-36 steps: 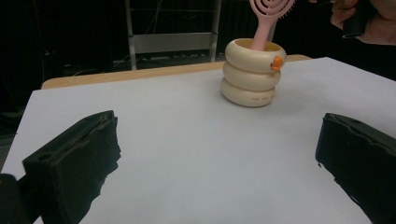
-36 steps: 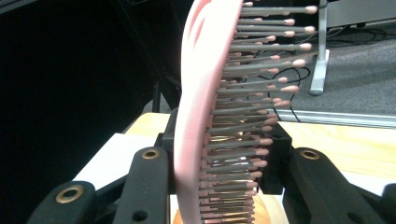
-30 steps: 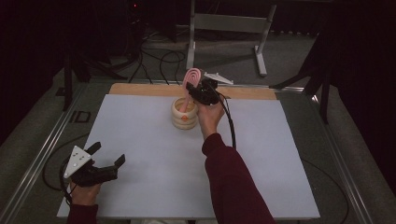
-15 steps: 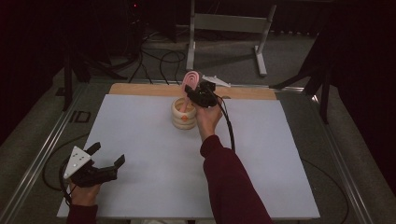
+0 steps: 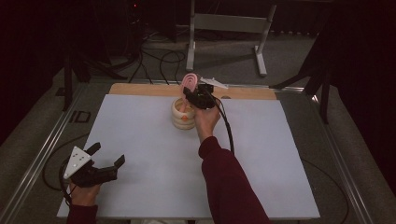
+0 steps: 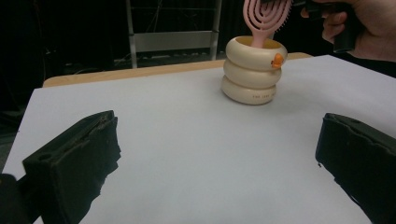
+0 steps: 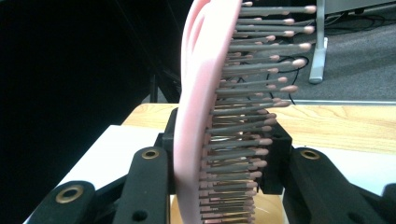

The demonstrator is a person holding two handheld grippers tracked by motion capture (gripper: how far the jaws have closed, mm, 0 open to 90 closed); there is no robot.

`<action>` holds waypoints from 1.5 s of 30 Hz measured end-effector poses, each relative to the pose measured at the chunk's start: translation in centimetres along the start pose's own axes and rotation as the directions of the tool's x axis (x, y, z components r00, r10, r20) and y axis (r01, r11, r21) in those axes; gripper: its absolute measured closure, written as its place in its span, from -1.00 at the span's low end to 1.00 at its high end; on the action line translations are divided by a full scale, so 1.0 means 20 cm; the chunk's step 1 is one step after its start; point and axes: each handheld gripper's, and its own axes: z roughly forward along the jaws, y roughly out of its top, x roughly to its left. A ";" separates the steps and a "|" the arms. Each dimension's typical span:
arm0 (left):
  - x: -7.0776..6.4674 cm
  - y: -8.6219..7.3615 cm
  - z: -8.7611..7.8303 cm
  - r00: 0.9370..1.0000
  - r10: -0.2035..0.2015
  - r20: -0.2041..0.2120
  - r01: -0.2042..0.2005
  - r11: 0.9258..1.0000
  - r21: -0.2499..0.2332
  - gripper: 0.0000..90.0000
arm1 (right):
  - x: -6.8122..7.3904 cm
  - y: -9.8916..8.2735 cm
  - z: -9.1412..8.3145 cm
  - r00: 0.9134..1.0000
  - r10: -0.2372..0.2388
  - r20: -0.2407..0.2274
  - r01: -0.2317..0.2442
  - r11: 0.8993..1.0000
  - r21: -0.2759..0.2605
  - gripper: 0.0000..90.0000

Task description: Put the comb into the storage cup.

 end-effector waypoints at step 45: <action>-0.01 0.00 0.02 1.000 0.009 0.007 -0.009 1.000 0.013 -1.00 | -0.04 -0.04 -0.01 0.999 0.034 0.001 -0.034 0.999 0.001 0.41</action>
